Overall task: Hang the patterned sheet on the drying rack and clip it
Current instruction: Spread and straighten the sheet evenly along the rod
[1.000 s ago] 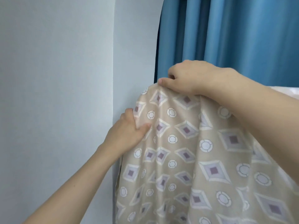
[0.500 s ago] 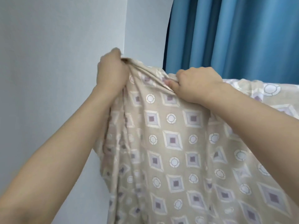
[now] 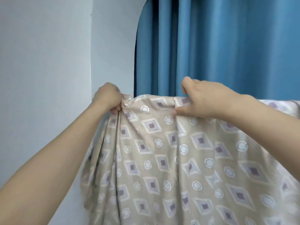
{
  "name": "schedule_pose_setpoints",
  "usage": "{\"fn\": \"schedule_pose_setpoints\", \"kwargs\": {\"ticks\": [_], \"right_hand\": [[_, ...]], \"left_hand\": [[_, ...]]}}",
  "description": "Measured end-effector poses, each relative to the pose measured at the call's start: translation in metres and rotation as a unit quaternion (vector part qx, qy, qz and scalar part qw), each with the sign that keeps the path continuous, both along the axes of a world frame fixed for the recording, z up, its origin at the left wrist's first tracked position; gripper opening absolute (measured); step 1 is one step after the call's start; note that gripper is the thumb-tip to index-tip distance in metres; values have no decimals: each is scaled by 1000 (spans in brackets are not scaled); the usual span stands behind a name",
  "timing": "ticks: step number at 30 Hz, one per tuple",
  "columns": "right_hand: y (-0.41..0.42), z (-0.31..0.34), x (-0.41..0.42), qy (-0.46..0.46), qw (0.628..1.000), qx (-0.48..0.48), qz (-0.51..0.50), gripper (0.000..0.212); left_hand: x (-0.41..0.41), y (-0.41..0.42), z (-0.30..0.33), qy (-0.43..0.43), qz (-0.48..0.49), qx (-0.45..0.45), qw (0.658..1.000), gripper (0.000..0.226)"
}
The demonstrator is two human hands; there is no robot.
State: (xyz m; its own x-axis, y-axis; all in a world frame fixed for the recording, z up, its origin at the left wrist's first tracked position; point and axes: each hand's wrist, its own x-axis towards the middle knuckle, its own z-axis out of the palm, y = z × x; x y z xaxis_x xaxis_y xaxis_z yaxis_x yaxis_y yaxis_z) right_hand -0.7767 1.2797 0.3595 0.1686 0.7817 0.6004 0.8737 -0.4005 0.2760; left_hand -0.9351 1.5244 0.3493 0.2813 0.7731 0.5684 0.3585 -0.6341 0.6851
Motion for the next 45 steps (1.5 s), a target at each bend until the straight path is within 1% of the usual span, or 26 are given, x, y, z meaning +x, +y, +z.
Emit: {"fn": "schedule_pose_setpoints", "kwargs": {"ticks": [3,5,7,8,9,10,12,13,15,16,17,18,19,20,22,24,25,26,27,30,32,34,36,39,42,45], "right_hand": [[-1,3,0,-11,999,-30,-17,35],[0,10,-1,-22,999,-30,-13,30],[0,22,-3,-16,998,-23,-50,25],[0,29,0,31,997,-13,-69,23],[-1,37,4,134,989,4,-62,23],[-1,45,10,278,960,31,-25,24],[1,58,18,527,842,105,49,23],[4,64,22,587,794,140,74,22],[15,76,31,615,752,217,100,26],[23,82,35,588,754,269,112,26],[30,88,38,522,781,325,109,23],[39,90,45,425,827,356,93,18],[44,88,45,332,872,354,61,16],[51,81,47,260,916,305,26,18],[63,59,47,164,981,90,-59,22],[64,40,37,160,972,-125,-118,20],[60,37,31,195,956,-189,-111,17],[56,37,26,246,939,-220,-91,17],[51,38,21,267,928,-247,-81,17],[49,39,17,184,929,-312,-73,8],[47,39,16,157,935,-311,-73,3],[40,40,21,136,951,-271,-66,11],[28,40,28,131,970,-193,-72,24],[0,39,44,226,971,-51,-62,44],[-41,32,53,227,972,-3,-55,51],[-79,20,57,207,977,21,-44,53]], "left_hand": [[4,-4,17,-192,-86,-16,978,27],[6,-8,31,-261,-120,-35,957,31],[9,-8,47,-290,-116,-42,949,30],[10,-8,53,-289,-112,-40,950,29],[13,-7,60,-278,-111,-34,954,28],[14,-7,66,-261,-109,-32,959,27],[18,-6,78,-251,-94,-34,963,26],[19,-1,84,-260,-83,-38,961,26],[23,6,96,-307,-72,-34,949,25],[25,10,102,-332,-64,-20,941,26],[28,14,104,-338,-46,4,940,30],[31,13,104,-319,-25,29,947,33],[36,14,101,-261,13,60,963,35],[42,10,95,-158,37,78,984,35],[49,-3,75,94,30,66,993,32],[45,-20,52,273,-47,-76,958,32],[41,-28,44,338,-78,-136,928,35],[39,-31,38,371,-98,-157,910,37],[37,-36,33,351,-115,-156,916,37],[41,-53,25,136,-168,-88,972,46],[42,-70,14,106,-182,-5,978,53],[43,-80,1,143,-150,119,971,55],[44,-82,-4,158,-84,201,963,57],[53,-87,-6,142,-9,299,944,42],[73,-114,-18,54,-43,431,900,19],[92,-162,-33,48,-82,489,867,27]]}}
